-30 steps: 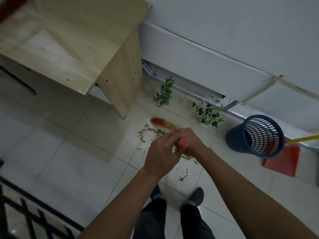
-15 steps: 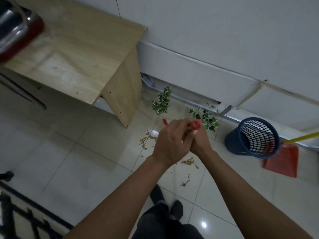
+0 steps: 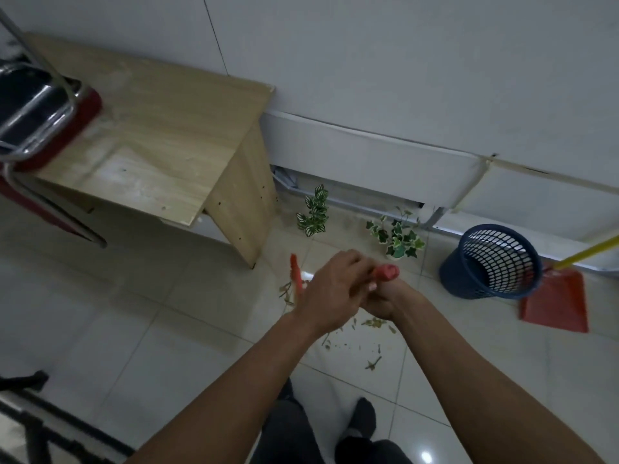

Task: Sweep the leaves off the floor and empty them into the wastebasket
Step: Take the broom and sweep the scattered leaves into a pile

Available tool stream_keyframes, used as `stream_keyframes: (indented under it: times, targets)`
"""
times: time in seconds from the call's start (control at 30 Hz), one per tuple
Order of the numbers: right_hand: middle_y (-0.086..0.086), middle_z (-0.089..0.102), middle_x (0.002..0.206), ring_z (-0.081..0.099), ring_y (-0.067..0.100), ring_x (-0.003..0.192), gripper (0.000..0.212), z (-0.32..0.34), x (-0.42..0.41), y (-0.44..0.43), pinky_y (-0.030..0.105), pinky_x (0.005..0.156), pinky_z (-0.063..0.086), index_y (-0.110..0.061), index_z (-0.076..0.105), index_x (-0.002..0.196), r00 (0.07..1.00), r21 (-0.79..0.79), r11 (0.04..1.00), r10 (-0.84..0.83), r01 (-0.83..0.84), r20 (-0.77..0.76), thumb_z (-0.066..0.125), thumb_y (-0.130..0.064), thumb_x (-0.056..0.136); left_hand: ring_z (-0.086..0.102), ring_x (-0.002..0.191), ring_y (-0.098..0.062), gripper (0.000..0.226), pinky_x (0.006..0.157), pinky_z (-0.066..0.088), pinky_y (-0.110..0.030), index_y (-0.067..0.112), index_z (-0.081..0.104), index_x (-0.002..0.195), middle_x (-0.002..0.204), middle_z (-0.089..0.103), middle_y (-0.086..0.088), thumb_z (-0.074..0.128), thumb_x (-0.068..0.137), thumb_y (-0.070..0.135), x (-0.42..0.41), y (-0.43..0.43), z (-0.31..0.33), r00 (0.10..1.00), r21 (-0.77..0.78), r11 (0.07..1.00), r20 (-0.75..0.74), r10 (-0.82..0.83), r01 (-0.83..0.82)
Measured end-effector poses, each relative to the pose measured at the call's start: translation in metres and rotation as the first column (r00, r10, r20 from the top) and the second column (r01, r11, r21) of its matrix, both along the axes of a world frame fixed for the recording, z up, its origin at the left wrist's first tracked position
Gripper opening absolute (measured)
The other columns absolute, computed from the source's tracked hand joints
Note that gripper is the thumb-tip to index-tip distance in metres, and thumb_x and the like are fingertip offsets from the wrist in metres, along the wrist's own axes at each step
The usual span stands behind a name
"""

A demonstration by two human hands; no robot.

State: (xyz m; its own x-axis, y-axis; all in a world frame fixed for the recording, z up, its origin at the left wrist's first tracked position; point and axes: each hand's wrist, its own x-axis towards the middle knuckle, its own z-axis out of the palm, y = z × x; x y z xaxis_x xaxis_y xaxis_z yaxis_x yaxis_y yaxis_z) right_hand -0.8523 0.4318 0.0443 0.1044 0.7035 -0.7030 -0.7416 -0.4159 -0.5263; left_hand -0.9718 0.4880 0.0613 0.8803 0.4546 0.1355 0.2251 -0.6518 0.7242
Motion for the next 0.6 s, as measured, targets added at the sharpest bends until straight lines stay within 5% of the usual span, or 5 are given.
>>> stream_keyframes:
  times: [0.17, 0.27, 0.33, 0.47, 0.6]
  targets:
    - [-0.012, 0.057, 0.078, 0.049, -0.003, 0.067, 0.029, -0.023, -0.013, 0.008, 0.009, 0.064, 0.039, -0.029, 0.059, 0.078, 0.962, -0.334, 0.934, 0.196, -0.124, 0.191, 0.048, -0.009, 0.095, 0.059, 0.085, -0.007, 0.045, 0.075, 0.053, -0.021, 0.044, 0.055, 0.117, 0.090, 0.055, 0.012, 0.071, 0.077, 0.029, -0.020, 0.020, -0.017, 0.997, -0.349, 0.937, -0.064, -0.046, 0.021]
    - [-0.006, 0.060, 0.075, 0.047, 0.004, 0.072, 0.020, -0.039, -0.028, 0.025, 0.013, 0.073, 0.040, -0.022, 0.055, 0.084, 0.979, -0.329, 0.944, -0.094, 0.030, -0.182, 0.045, -0.014, 0.099, 0.059, 0.088, -0.005, 0.030, 0.082, 0.040, -0.004, 0.032, 0.058, 0.106, 0.092, 0.060, 0.010, 0.066, 0.078, 0.023, -0.041, 0.044, -0.033, 0.997, -0.450, 0.891, -0.064, 0.036, -0.061]
    - [0.004, 0.059, 0.083, 0.052, 0.010, 0.075, 0.015, -0.043, -0.051, 0.039, 0.020, 0.080, 0.045, -0.010, 0.055, 0.088, 0.991, -0.318, 0.948, -0.041, -0.001, -0.124, 0.045, -0.006, 0.099, 0.058, 0.094, -0.005, 0.020, 0.085, 0.042, -0.013, 0.026, 0.060, 0.098, 0.099, 0.061, 0.008, 0.062, 0.079, 0.023, -0.058, 0.064, -0.047, 0.989, -0.419, 0.896, -0.095, 0.116, -0.145]
    - [0.010, 0.058, 0.065, 0.050, 0.011, 0.046, 0.011, -0.048, -0.093, 0.072, 0.018, 0.038, 0.043, 0.000, 0.054, 0.086, 0.985, -0.394, 0.919, -0.094, 0.031, -0.142, 0.045, 0.005, 0.088, 0.056, 0.105, -0.011, 0.027, 0.089, 0.051, -0.032, 0.024, 0.061, 0.106, 0.112, 0.058, 0.008, 0.061, 0.086, 0.041, -0.094, 0.102, -0.081, 0.941, -0.367, 0.886, -0.286, 0.183, -0.284]
    - [0.008, 0.049, 0.061, 0.040, 0.008, 0.039, 0.009, -0.065, -0.122, 0.090, 0.016, 0.029, 0.037, -0.007, 0.047, 0.102, 0.915, -0.357, 0.931, -0.204, 0.072, -0.348, 0.049, -0.005, 0.094, 0.055, 0.113, -0.011, 0.074, 0.094, 0.044, -0.031, 0.033, 0.057, 0.120, 0.132, 0.057, 0.004, 0.021, 0.079, 0.083, -0.115, 0.134, -0.105, 0.852, -0.532, 0.786, -0.523, -0.013, -0.314]
